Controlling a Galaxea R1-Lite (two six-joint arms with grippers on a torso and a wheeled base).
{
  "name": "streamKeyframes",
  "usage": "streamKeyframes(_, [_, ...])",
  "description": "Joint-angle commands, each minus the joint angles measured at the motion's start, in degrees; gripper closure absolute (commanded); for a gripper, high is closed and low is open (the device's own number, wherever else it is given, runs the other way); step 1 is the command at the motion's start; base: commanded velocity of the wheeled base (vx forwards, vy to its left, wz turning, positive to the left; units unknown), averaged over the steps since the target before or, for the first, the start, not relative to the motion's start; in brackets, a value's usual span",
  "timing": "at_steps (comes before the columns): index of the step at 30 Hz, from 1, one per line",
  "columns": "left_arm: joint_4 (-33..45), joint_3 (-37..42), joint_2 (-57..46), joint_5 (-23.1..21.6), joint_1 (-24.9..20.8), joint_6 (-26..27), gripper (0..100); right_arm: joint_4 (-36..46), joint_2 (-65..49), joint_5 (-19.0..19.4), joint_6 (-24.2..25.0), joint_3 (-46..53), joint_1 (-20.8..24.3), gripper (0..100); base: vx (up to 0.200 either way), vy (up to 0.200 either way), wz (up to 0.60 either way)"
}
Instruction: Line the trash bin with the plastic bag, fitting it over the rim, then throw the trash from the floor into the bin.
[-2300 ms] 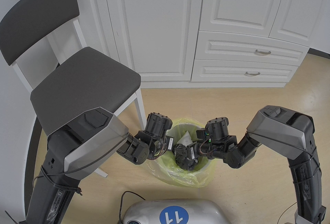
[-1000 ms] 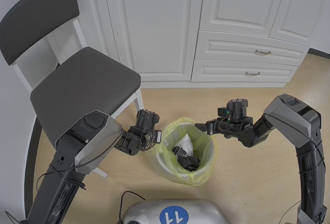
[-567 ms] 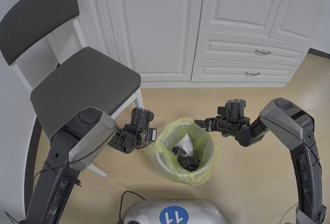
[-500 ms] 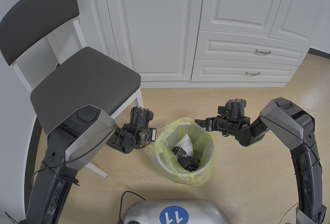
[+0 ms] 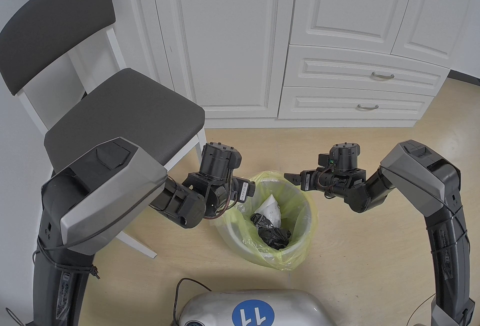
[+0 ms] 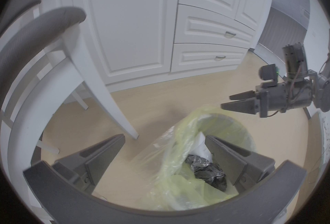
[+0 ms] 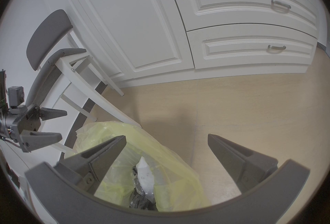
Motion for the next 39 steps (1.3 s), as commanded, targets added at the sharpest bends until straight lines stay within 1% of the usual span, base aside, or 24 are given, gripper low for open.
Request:
streamKeyframes(1, [0.03, -1.19, 0.6, 0.03, -1.21, 0.82, 0, 0.02, 0.03, 0.01, -0.01, 0.1, 0.01, 0, 0.0, 0.0, 0.0])
streamKeyframes(8, [1.0, -7.25, 7.37, 0.21, -0.77, 4.51, 0, 0.02, 0.99, 0.01, -0.01, -0.6, 0.01, 0, 0.0, 0.0, 0.0])
streamKeyframes(13, [1.96, -13.23, 11.76, 0.38, -0.15, 6.79, 0, 0.02, 1.43, 0.01, -0.01, -0.95, -0.34, 0, 0.0, 0.0, 0.0])
streamKeyframes(14, [3.19, -16.04, 13.08, 0.47, 0.11, 6.97, 0, -0.07, 1.78, 0.01, -0.01, -1.04, -0.43, 0, 0.0, 0.0, 0.0])
streamKeyframes(17, [5.3, -19.29, 14.31, 0.47, 0.46, 6.71, 0, -0.07, 1.96, 0.01, -0.01, -1.74, -0.69, 0, 0.0, 0.0, 0.0])
streamKeyframes(21, [5.57, -21.84, 15.45, 0.65, 1.17, 6.71, 0, 0.02, 2.31, 0.1, -0.01, -2.45, -1.22, 0, 0.0, 0.0, 0.0])
streamKeyframes(24, [5.83, -23.07, 15.54, 1.09, 2.13, 6.88, 0, -0.07, 2.4, 0.1, -0.01, -2.62, -1.39, 0, 0.0, 0.0, 0.0])
streamKeyframes(27, [8.12, -25.53, 15.81, 1.09, 3.54, 6.88, 0, -0.07, 2.84, 0.1, -0.01, -2.97, -1.66, 0, 0.0, 0.0, 0.0])
streamKeyframes(32, [12.51, -33.35, 19.5, 1.09, 4.95, 6.79, 0, -0.07, 3.28, 0.1, 0.08, -3.41, -1.92, 0, 0.0, 0.0, 0.0])
streamKeyframes(35, [14.18, -33.95, 21.26, 1.0, 5.21, 6.71, 0, 0.02, 3.37, 0.1, 0.08, -3.59, -2.1, 0, 0.0, 0.0, 0.0])
streamKeyframes(39, [14.0, -33.95, 22.22, 1.0, 5.21, 6.53, 0, 0.1, 3.89, 0.1, 0.08, -4.29, -2.54, 0, 0.0, 0.0, 0.0])
